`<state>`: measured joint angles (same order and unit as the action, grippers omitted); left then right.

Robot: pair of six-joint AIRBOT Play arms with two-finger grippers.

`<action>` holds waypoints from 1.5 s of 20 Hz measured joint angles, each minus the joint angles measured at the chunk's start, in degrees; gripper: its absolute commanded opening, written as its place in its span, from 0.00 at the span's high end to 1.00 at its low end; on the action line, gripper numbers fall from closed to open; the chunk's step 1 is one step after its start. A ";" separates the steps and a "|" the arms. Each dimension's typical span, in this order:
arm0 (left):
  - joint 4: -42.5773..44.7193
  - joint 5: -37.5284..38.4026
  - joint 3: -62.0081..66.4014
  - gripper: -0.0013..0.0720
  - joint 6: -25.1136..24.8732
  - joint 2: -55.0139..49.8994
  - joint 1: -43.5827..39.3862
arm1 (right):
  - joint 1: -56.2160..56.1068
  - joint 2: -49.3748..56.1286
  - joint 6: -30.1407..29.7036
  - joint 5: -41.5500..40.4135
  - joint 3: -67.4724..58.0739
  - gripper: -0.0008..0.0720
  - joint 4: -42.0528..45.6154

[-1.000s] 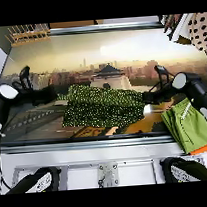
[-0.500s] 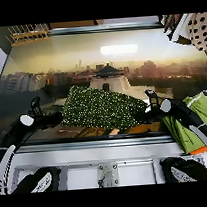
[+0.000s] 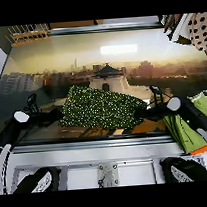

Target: Fold the clothes and pants, and hang the long-sleeved shirts on hangers.

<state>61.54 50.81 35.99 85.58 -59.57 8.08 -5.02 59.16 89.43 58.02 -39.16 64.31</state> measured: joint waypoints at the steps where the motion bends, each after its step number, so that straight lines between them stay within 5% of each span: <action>1: -0.09 1.77 1.44 0.58 0.00 0.74 0.15 | 2.95 -1.33 -0.96 1.53 -0.28 0.08 -0.07; 2: -0.44 3.19 2.67 0.82 0.00 1.70 0.28 | 6.05 -2.21 -1.95 3.13 -0.39 0.08 -0.15; 3: -0.81 4.17 3.50 0.97 -0.04 2.73 0.37 | 9.57 -2.71 -3.19 4.61 -0.33 0.08 -0.63; 9: -4.72 4.61 5.40 0.98 -0.13 6.91 -3.72 | 24.41 4.92 -16.28 5.07 3.87 0.08 -12.46; 13: -5.92 1.07 5.68 0.98 0.11 4.35 -12.83 | 23.08 14.64 -27.47 1.18 5.27 0.09 -26.12; 18: -6.14 -0.28 8.46 0.98 1.49 -1.07 -19.17 | 16.06 19.58 -31.95 -2.21 5.49 0.09 -34.10; 21: -6.21 0.26 11.74 0.98 1.84 -4.76 -21.42 | 12.52 20.70 -32.68 -5.60 5.64 0.75 -35.95; 23: -6.23 0.87 14.01 0.98 1.84 -7.34 -22.80 | 11.28 20.96 -32.98 -7.26 5.68 0.97 -36.98; 27: -6.23 1.33 18.69 0.98 1.97 -13.73 -26.34 | 12.39 20.33 -32.28 -6.43 4.83 0.98 -37.46; 30: -6.25 1.42 23.06 0.98 1.97 -19.21 -29.75 | 16.09 18.82 -26.93 -2.01 0.94 0.98 -28.74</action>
<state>55.29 52.23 59.05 87.55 -78.78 -21.67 11.07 77.97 62.50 56.01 -38.22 35.57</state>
